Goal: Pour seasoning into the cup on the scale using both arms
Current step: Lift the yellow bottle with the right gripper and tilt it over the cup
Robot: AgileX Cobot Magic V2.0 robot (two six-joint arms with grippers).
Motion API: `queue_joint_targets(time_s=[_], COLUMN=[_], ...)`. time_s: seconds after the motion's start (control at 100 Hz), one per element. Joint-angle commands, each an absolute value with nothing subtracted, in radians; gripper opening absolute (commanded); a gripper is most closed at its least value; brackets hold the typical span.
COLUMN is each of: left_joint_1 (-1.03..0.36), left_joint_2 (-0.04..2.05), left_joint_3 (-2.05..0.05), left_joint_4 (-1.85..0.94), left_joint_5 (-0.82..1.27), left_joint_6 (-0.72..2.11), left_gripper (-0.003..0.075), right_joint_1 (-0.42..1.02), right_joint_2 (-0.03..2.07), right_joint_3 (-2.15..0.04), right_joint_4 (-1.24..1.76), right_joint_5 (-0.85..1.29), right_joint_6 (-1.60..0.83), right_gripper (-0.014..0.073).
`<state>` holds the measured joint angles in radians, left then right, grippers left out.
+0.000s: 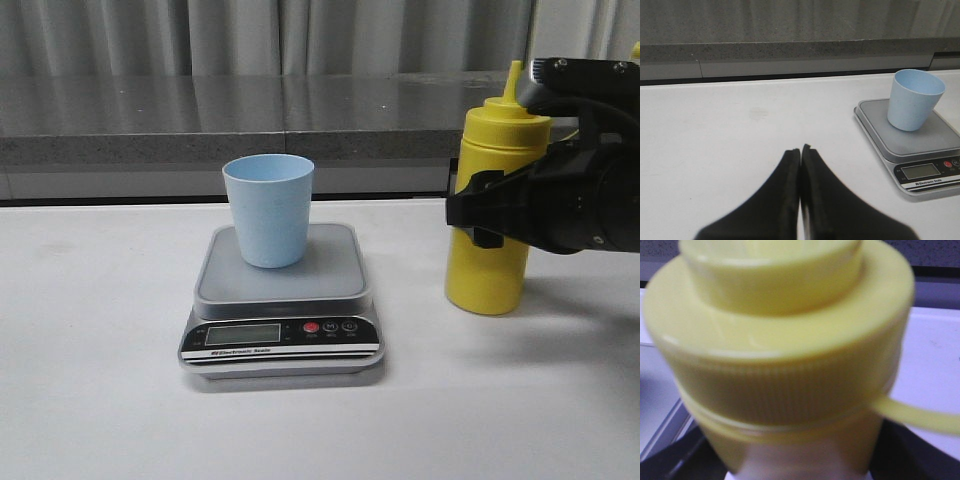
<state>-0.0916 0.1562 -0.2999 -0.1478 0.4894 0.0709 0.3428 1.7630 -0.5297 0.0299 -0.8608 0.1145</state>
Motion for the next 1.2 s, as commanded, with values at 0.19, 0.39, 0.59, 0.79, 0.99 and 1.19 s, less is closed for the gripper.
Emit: queue_joint_targets(time_s=[0.19,0.39,0.59,0.79,0.99,1.19], left_joint_1=[-0.089,-0.089,-0.089,-0.089,-0.089,-0.089], left_joint_2=[0.168,0.168,0.168,0.168,0.168,0.168], left_joint_3=[-0.328,-0.328,-0.328,-0.328,-0.328,-0.328], left_joint_4=[-0.165,-0.165,-0.165,-0.165,-0.165,-0.165], left_joint_5=[0.409,0.409,0.409,0.409,0.409,0.409], left_joint_6=[0.064,0.064,0.064,0.064,0.064,0.064], left_gripper=[-0.0020,-0.0020,-0.0020,-0.0020,-0.0020,-0.0020], right_joint_1=[0.343,0.343,0.345,0.360,0.389,0.455], right_joint_2=[1.701,1.611,1.565,1.566,1.567,1.579], right_joint_3=[-0.562,-0.670,-0.892,-1.051,-1.079,-1.095], right_joint_4=[0.000,-0.101,-0.180,-0.398,-0.681,-0.865], right_joint_5=[-0.971,-0.603,-0.117,0.093,0.148,0.216], right_joint_6=[0.109,0.065,-0.012,-0.038,-0.038,-0.037], right_gripper=[-0.0060,-0.0060,-0.0060,-0.0060,-0.0060,-0.0060])
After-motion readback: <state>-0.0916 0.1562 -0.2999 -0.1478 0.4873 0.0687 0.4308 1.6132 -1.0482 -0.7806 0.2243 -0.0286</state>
